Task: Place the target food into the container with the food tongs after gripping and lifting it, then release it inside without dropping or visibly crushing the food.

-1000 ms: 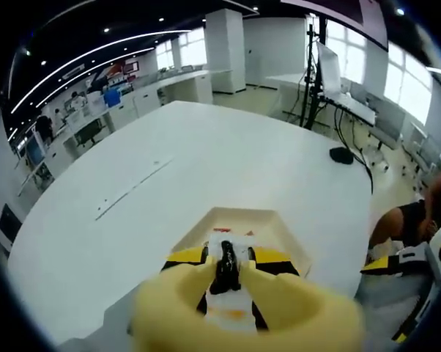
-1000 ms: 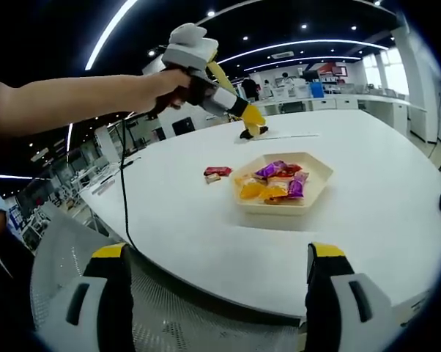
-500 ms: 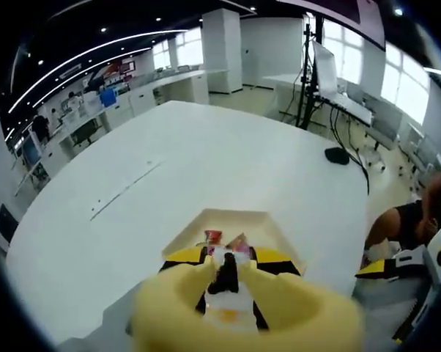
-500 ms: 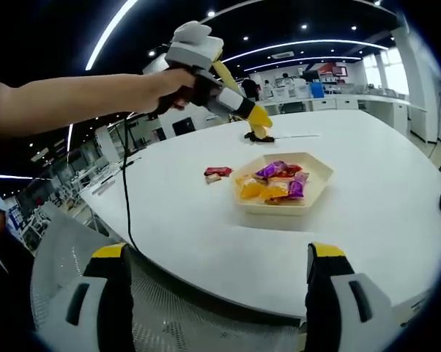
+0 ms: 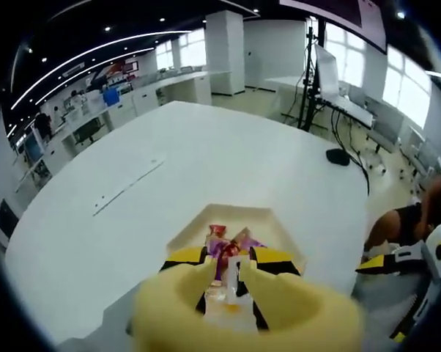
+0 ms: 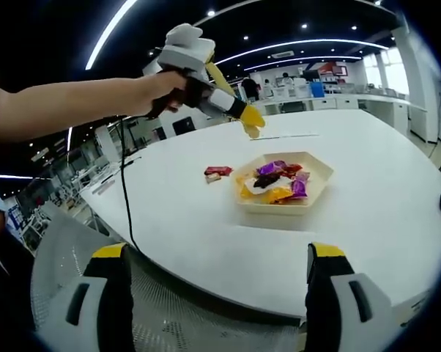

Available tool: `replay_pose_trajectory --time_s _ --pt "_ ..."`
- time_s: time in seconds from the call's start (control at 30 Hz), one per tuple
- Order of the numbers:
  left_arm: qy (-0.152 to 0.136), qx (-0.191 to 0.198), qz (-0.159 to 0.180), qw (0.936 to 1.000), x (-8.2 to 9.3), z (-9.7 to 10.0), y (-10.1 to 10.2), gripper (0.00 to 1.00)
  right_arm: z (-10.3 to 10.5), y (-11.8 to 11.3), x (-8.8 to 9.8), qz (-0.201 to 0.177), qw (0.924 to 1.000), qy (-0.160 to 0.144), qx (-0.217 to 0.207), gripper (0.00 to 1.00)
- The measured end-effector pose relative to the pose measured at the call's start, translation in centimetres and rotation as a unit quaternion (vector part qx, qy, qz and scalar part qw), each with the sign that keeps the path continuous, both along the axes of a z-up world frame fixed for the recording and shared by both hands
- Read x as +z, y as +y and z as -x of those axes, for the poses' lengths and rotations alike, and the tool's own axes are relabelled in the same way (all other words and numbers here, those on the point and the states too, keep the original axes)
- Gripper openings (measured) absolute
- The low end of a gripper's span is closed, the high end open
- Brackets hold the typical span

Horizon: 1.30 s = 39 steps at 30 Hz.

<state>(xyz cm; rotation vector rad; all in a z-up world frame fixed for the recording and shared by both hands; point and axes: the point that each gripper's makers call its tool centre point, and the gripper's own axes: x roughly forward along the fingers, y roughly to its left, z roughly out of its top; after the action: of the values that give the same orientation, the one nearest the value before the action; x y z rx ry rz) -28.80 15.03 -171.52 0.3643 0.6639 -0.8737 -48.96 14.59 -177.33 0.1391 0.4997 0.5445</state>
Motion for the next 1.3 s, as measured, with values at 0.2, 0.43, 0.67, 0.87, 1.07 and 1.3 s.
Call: replay_pose_trajectory --time_s 0.2,0.43,0.67,0.87,1.07,1.3 --pt "0.002 0.021 0.004 0.9998 -0.3 -0.1 3.0 0.2 0.0 0.0 0.0 0.001 1.0 0.001 0.0 0.99" --pt "0.005 0.044 0.01 0.999 -0.6 -0.2 6.6 0.21 0.1 0.1 -0.1 0.001 1.0 0.004 0.002 0.99" --pt "0.003 0.063 0.012 0.998 -1.3 -0.7 10.1 0.21 0.1 0.1 -0.2 0.002 1.0 0.007 0.004 0.99" --pt "-0.004 0.063 0.016 0.9979 -2.0 -1.1 12.1 0.22 0.2 0.1 -0.3 0.002 0.9999 0.011 0.006 0.99" --pt "-0.006 0.06 0.018 0.998 -3.0 -1.3 13.3 0.22 0.2 0.2 -0.4 0.004 0.9999 0.015 0.008 0.99" --pt "-0.015 0.045 0.017 0.9987 -4.6 -1.9 14.0 0.22 0.2 0.2 -0.5 0.005 0.9998 0.019 0.009 1.0"
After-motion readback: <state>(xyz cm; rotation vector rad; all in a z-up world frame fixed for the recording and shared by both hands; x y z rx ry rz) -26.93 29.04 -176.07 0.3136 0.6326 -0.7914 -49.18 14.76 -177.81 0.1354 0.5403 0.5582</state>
